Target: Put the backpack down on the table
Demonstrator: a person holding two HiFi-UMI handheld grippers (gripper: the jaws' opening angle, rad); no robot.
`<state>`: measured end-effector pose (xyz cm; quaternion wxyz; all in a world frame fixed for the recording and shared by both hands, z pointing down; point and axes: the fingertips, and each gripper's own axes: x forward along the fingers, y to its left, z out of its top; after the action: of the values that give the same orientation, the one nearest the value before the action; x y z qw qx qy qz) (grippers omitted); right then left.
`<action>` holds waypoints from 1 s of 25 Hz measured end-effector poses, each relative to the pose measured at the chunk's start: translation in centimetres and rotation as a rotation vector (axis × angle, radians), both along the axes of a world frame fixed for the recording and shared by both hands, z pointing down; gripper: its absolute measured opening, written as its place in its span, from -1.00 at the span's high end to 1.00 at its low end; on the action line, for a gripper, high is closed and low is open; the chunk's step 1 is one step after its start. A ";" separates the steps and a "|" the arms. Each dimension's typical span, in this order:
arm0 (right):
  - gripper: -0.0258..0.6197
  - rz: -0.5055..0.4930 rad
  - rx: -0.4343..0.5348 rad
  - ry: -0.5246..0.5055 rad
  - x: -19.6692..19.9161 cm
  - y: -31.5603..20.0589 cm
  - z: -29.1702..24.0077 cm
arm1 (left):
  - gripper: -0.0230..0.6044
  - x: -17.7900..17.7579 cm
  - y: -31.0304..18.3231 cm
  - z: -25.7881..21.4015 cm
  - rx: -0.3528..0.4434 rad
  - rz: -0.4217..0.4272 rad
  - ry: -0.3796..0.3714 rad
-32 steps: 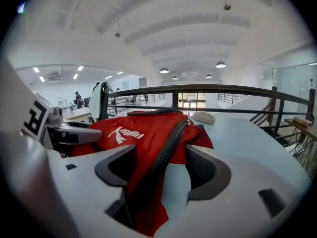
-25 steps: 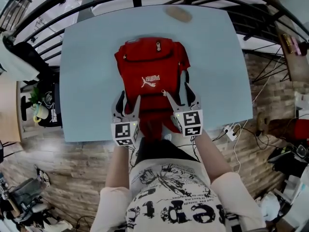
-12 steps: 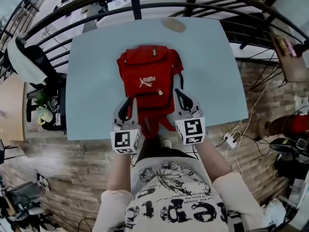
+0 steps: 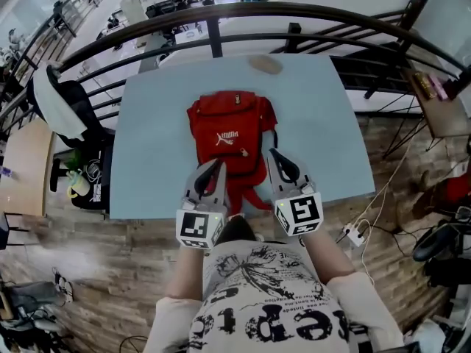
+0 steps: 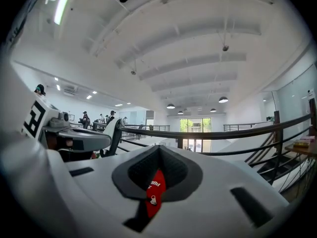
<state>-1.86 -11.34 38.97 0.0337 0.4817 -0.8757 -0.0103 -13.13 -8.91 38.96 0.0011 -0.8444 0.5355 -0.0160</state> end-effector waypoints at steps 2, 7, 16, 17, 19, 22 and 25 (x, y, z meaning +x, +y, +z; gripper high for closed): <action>0.94 0.002 0.017 -0.001 0.1 0.2 -0.7 | 0.86 0.1 0.3 -0.8 0.009 0.005 -0.004; 0.94 -0.009 0.049 -0.004 0.3 0.7 -2.3 | 0.89 0.1 1.0 -2.5 0.030 -0.001 -0.022; 0.95 -0.022 0.091 0.000 0.1 1.3 -4.1 | 0.89 -0.5 0.7 -4.4 0.081 -0.032 -0.016; 0.95 -0.024 0.089 -0.001 0.1 1.4 -4.1 | 0.89 -0.7 0.7 -4.5 0.079 -0.038 -0.013; 0.94 -0.027 0.085 -0.006 0.0 1.4 -4.2 | 0.89 -1.1 0.6 -4.7 0.073 -0.054 -0.011; 0.95 -0.038 0.086 -0.005 -0.3 1.4 -4.4 | 0.89 -1.6 0.5 -4.7 0.060 -0.074 -0.014; 0.95 -0.051 0.089 0.001 -0.7 1.4 -4.4 | 0.89 -2.0 0.7 -4.5 0.055 -0.078 -0.007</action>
<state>-2.59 -9.93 34.62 0.0125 0.4600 -0.8864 -0.0504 -15.11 -8.21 34.42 0.0258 -0.8223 0.5684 -0.0042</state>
